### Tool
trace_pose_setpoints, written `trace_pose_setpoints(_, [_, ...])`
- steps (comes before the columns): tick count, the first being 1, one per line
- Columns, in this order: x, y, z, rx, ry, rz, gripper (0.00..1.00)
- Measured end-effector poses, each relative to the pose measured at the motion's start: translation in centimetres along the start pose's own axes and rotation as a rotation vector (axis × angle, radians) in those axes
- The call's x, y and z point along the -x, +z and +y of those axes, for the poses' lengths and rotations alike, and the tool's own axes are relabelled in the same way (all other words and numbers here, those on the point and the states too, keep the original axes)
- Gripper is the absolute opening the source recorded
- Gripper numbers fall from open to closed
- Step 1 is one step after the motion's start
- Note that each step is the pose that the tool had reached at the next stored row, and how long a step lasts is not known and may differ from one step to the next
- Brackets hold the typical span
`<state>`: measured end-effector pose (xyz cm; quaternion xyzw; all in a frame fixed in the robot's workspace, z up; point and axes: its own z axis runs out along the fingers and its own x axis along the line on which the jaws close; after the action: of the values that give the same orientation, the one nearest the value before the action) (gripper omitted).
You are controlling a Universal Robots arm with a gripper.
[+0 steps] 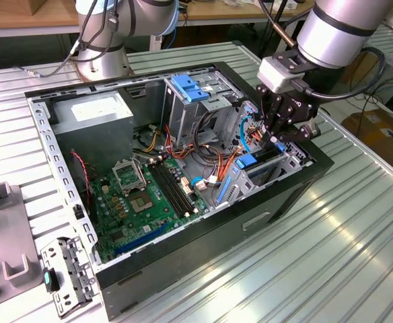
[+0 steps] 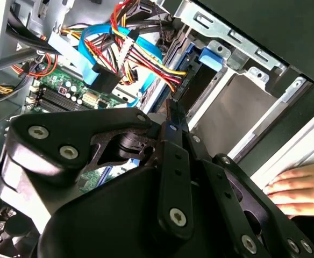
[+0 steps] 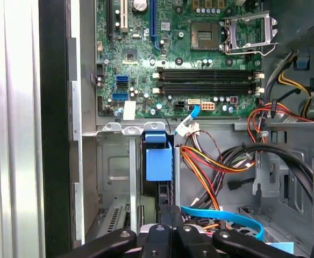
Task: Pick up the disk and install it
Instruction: 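Insert the second disk wire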
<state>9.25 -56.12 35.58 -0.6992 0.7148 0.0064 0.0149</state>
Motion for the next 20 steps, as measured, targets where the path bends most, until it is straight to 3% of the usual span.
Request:
trace_pose_setpoints(3, [0.05,-0.47,0.0,0.0004,0.0,-0.0001,0.11])
trace_pose_setpoints(5, [0.21,-1.22,-0.01,0.0004,0.0,0.0002,0.11])
trace_pose_setpoints(7, [0.59,-1.78,-0.02,0.0004,0.0,0.0045,0.11])
trace_pose_setpoints(10, [1.46,-2.51,-0.08,0.0,0.0,0.0196,0.11])
trace_pose_setpoints(15, [3.36,-2.65,-0.24,0.0034,-0.001,0.0619,0.11])
trace_pose_setpoints(18, [4.44,-3.01,-0.31,0.0042,0.0,0.0734,0.11])
trace_pose_setpoints(20, [4.89,-3.17,-0.34,0.0044,0.003,0.0762,0.11])
